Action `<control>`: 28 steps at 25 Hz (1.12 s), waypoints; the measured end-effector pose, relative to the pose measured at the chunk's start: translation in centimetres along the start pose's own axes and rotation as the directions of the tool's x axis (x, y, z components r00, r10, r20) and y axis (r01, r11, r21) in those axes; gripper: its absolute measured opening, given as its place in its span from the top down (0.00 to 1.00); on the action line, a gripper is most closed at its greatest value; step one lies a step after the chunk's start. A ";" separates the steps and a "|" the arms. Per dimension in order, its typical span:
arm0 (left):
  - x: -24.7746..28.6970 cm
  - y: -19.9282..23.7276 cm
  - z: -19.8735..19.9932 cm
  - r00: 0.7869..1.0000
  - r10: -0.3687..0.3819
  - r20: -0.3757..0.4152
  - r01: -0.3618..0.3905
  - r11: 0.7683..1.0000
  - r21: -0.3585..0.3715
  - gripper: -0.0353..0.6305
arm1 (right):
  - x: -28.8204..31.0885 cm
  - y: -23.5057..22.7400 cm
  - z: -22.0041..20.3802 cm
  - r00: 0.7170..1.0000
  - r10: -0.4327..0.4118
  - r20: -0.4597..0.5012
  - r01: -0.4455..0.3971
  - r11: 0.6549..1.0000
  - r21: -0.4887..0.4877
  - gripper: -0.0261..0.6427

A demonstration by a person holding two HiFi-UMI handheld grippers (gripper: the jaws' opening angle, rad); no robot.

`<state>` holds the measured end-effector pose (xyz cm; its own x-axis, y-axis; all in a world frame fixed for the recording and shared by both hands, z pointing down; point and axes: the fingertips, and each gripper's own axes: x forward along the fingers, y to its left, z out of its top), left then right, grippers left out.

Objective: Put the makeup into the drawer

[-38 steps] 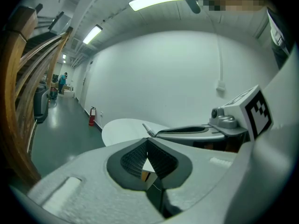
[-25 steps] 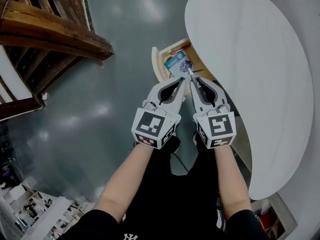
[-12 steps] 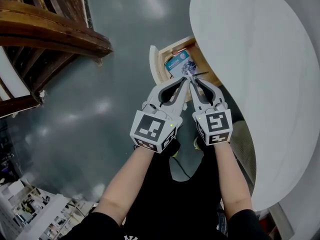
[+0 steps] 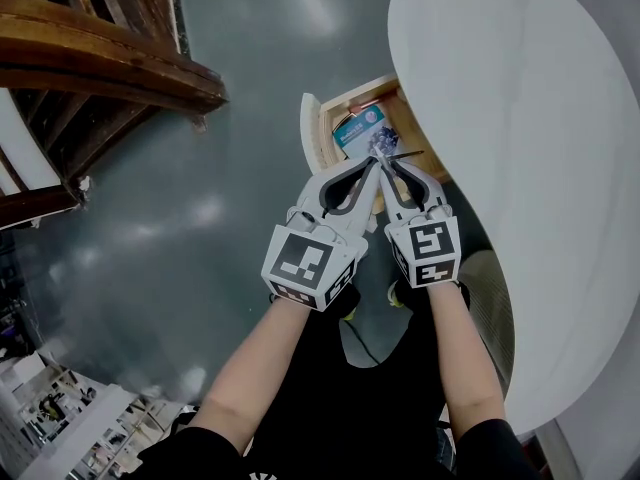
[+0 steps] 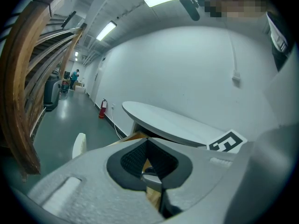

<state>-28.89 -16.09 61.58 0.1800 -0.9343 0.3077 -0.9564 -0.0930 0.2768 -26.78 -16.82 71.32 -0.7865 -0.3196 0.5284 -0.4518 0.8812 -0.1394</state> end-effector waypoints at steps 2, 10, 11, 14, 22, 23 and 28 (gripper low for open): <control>0.0 0.1 0.0 1.000 0.003 0.001 -0.003 1.000 -0.002 0.93 | 0.3 -0.1 -0.2 1.000 -0.005 -0.009 0.005 1.000 -0.004 0.85; 0.1 0.6 0.0 1.000 0.013 -0.001 -0.013 1.000 -0.012 0.93 | 0.9 0.0 -0.1 1.000 0.012 -0.022 -0.012 1.000 -0.015 0.83; 0.1 0.5 0.0 1.000 0.013 -0.001 -0.013 1.000 -0.014 0.93 | 0.9 0.0 -0.1 1.000 0.013 -0.026 -0.014 1.000 -0.015 0.82; -0.1 0.6 0.0 1.000 0.018 -0.005 -0.018 1.000 -0.018 0.93 | 0.8 0.1 0.0 1.000 0.010 -0.029 -0.011 1.000 -0.018 0.82; -1.7 -0.7 1.5 1.000 0.021 -0.023 -0.022 0.999 -0.029 0.93 | -2.2 0.9 3.2 1.000 -0.008 0.001 0.008 1.000 0.000 0.90; -1.9 -1.0 1.9 1.000 0.020 -0.022 -0.020 0.999 -0.028 0.93 | -2.8 1.0 3.9 1.000 -0.008 0.009 0.008 1.000 0.003 0.91; -3.6 -2.9 4.5 1.000 0.010 -0.016 -0.010 1.000 -0.019 0.93 | -6.2 2.0 7.9 0.998 -0.012 0.062 0.011 1.000 0.006 0.92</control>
<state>-27.81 -14.06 55.57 0.1740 -0.9295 0.3251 -0.9538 -0.0769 0.2906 -26.13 -15.82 61.14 -0.8057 -0.3507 0.4774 -0.4632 0.8753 -0.1388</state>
